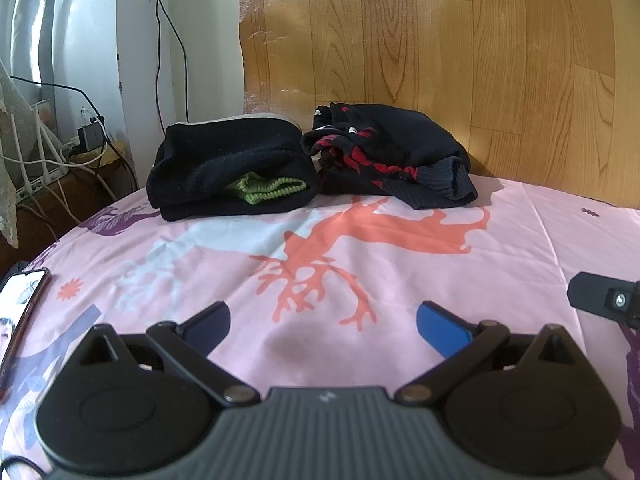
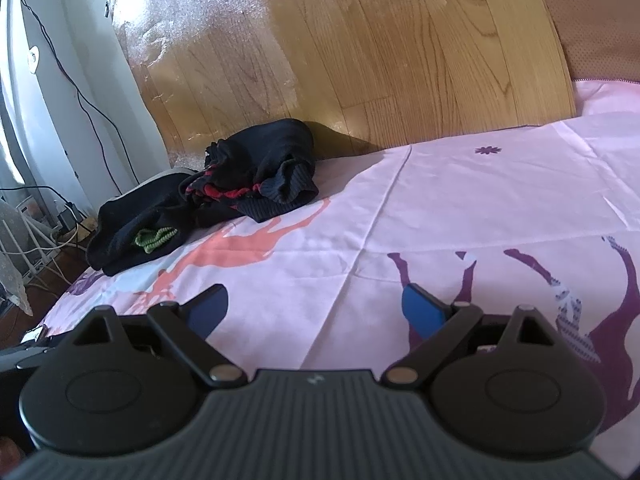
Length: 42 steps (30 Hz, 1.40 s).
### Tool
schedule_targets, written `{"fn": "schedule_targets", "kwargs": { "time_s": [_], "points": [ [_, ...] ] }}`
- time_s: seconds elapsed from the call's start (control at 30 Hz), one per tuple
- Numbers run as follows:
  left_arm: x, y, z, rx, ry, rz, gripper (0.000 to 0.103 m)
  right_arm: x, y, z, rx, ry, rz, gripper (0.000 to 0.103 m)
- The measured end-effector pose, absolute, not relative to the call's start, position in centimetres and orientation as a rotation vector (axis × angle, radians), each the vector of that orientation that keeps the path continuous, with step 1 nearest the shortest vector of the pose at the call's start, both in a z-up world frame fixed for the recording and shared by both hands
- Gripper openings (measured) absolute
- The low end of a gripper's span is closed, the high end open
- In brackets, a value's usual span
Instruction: Fold small clothes
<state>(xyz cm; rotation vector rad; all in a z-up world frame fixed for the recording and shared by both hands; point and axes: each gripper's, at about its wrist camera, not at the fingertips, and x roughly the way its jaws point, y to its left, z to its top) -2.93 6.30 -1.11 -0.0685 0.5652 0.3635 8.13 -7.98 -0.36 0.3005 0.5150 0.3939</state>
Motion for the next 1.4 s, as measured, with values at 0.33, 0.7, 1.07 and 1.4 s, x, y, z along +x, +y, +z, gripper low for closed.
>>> {"fn": "schedule_targets", "kwargs": {
  "time_s": [0.33,0.7,1.07,1.4],
  "points": [
    [-3.22,6.43,-0.96,-0.087,0.541,0.345,0.103,8.11,-7.95,-0.32,0.299,0.513,0.394,0.096],
    [-3.52,6.46,-0.78,-0.098,0.521,0.337,0.103,8.15,-7.91,-0.27,0.297,0.510,0.393,0.096],
    [-3.52,6.43,-0.77,-0.092,0.517,0.349,0.103,8.09,-7.86,-0.24,0.291,0.505,0.392,0.096],
    [-3.56,6.63,-0.83,-0.096,0.519,0.360,0.103,8.04,-7.82,-0.19,0.291,0.503,0.394,0.096]
  ]
}}
